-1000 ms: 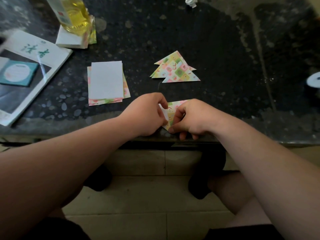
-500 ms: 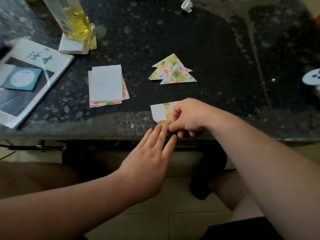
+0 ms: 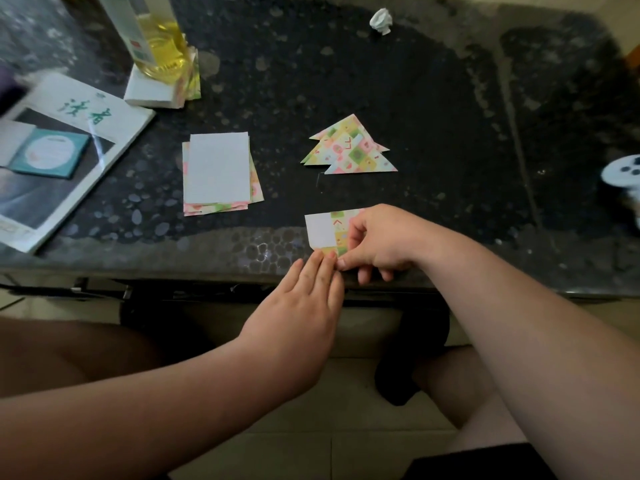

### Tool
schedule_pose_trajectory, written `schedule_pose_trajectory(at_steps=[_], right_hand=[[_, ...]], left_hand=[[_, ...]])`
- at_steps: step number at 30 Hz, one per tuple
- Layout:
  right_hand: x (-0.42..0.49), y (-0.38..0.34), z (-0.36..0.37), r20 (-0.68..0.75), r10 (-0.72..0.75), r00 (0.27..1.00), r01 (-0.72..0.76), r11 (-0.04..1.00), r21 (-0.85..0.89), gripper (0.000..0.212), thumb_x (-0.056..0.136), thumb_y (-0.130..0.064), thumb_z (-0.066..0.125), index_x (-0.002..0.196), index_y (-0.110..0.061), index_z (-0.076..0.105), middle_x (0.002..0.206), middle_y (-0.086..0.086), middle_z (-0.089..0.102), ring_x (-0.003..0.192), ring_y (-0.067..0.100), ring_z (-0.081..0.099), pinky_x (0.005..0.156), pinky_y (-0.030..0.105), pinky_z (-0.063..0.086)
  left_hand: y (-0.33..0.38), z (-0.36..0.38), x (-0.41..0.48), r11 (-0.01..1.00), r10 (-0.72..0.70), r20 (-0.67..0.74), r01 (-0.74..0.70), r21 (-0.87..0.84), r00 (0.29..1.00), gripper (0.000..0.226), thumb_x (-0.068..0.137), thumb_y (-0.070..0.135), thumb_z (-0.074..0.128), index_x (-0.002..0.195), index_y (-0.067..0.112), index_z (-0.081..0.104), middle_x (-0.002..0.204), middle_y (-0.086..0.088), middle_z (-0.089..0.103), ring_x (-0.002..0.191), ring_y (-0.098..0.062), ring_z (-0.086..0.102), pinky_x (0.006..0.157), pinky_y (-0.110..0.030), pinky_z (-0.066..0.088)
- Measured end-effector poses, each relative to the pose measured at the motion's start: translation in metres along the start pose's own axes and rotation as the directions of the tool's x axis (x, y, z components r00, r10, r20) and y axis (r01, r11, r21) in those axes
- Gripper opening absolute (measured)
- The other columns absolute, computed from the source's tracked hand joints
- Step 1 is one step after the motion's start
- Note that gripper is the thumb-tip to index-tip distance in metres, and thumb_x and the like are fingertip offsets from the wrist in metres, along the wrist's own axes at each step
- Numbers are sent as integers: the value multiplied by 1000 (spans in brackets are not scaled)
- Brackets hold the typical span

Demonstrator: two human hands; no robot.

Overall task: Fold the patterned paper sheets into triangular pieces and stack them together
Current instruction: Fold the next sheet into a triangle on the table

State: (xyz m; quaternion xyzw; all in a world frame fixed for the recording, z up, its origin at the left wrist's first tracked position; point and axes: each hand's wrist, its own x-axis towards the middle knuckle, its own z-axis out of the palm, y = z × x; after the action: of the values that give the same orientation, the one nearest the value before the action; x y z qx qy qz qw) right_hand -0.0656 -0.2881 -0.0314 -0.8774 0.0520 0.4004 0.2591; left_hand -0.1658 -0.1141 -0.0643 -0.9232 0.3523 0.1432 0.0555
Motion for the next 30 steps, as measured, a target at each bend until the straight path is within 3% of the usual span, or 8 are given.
schedule_pose_trajectory(at_steps=[4,11,19,22,25,30], right_hand=[[1,1,1,-1,-2,1000,2,1000,9,20,90,-30,80,86,-18,64,69,3,77,39,12,53,48,26,40],[2,2,-1,10,-24,1000,24,1000,4,18,91,-29,79,91,-17,65,70,2,77,40,12,54,49,26,39],[-1,9,-10,87,-65,994,61,997,44,12,93,-15,74,101,-13,65,77,8,78,45,13,58,43,21,40],[-1,12,-11,65,-76,995,73,996,48,11,94,-18,74,100,-13,66,77,8,78,47,15,61,46,24,43],[1,11,-9,-14,-83,996,83,997,2,15,92,-23,77,86,-14,66,69,5,76,43,14,59,46,24,43],[0,2,-17,-38,77,996,-80,993,-84,29,84,-43,83,89,-16,73,68,0,77,48,13,62,62,29,51]], left_hand=[[-3,-2,-2,1000,-14,14,14,-17,1000,79,104,35,28,154,-2,-22,162,-21,-31,153,-34,-26,125,-47,-13],[-12,2,-1,997,-54,0,54,-49,999,93,102,50,37,156,6,-25,165,-13,-31,154,-27,-26,127,-45,-8],[-18,8,7,997,-54,-41,52,-55,998,105,95,57,52,160,16,-19,168,-13,-22,156,-28,-8,124,-44,3],[-20,4,6,998,-50,-16,49,-35,999,102,97,54,51,160,17,-20,168,-12,-24,156,-27,-11,125,-46,1],[-21,-1,4,998,-62,33,62,-9,998,99,100,48,49,158,20,-27,166,-14,-29,156,-29,-17,125,-49,-6],[-17,-11,6,994,-85,93,79,70,992,88,106,42,37,155,20,-32,161,-26,-32,154,-37,-22,121,-58,-19]])
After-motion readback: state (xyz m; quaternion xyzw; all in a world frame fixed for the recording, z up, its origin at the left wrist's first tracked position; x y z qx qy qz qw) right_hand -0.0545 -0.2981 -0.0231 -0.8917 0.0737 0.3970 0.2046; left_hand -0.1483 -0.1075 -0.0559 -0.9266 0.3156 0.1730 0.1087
